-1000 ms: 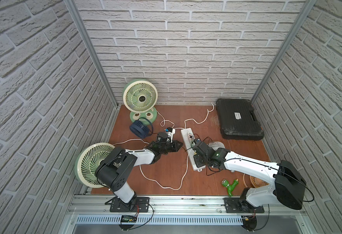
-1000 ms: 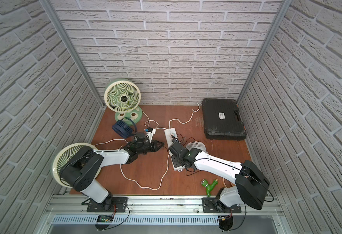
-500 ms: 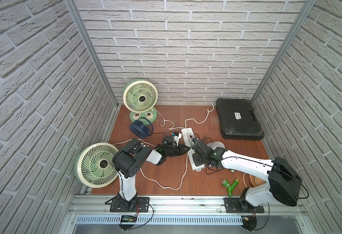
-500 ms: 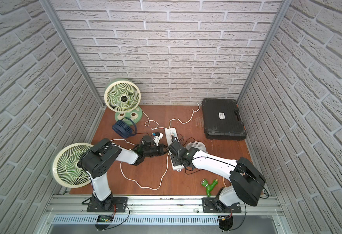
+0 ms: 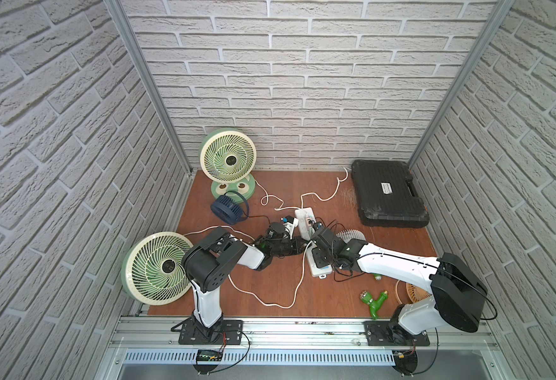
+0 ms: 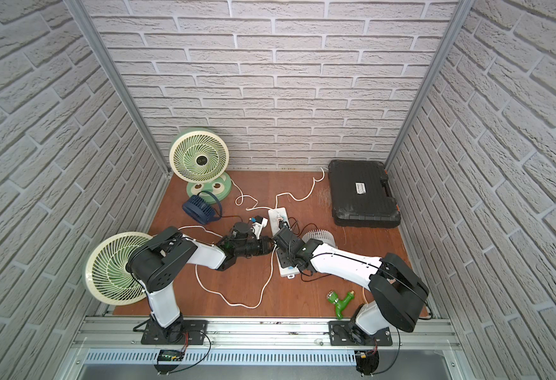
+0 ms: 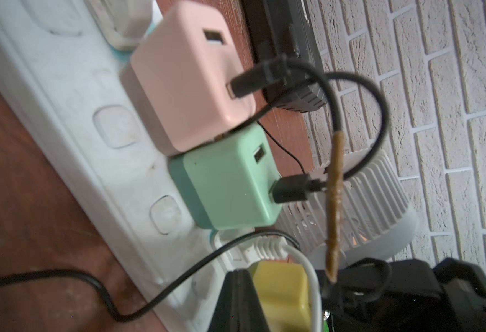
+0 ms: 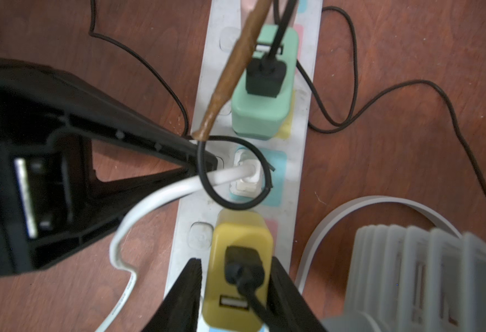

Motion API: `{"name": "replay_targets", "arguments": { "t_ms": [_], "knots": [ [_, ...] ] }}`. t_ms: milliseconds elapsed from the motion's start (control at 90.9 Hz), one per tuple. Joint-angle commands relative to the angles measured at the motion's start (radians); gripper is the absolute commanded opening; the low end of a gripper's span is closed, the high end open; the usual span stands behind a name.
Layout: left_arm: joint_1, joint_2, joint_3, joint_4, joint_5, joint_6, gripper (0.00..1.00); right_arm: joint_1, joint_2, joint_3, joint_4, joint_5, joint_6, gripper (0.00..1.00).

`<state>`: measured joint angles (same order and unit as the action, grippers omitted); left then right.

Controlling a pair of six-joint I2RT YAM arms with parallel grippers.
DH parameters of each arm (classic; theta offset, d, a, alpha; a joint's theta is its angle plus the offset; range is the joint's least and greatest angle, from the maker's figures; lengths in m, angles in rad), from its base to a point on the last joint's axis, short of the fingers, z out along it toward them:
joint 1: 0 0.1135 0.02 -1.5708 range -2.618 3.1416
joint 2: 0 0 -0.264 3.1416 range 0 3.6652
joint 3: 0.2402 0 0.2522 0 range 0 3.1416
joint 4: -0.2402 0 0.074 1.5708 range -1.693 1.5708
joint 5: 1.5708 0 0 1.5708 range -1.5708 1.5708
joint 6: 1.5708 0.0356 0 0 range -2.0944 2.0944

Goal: Unplug the desk fan from the power strip
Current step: Remove the plug from the socket.

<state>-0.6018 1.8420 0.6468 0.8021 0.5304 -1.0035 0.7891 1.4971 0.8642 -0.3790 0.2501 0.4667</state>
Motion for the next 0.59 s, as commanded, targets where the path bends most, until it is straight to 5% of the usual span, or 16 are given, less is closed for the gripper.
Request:
{"name": "replay_targets", "arguments": {
  "t_ms": [0, 583],
  "knots": [
    [-0.012, -0.011, 0.009, -0.008, -0.017, 0.026, 0.0, -0.009, 0.013, 0.009, 0.055, 0.011, -0.011, 0.4],
    [-0.032, 0.033, 0.051, -0.143, -0.051, 0.058, 0.0, -0.011, 0.06, 0.019, 0.084, 0.053, 0.003, 0.32]
  ]
}}
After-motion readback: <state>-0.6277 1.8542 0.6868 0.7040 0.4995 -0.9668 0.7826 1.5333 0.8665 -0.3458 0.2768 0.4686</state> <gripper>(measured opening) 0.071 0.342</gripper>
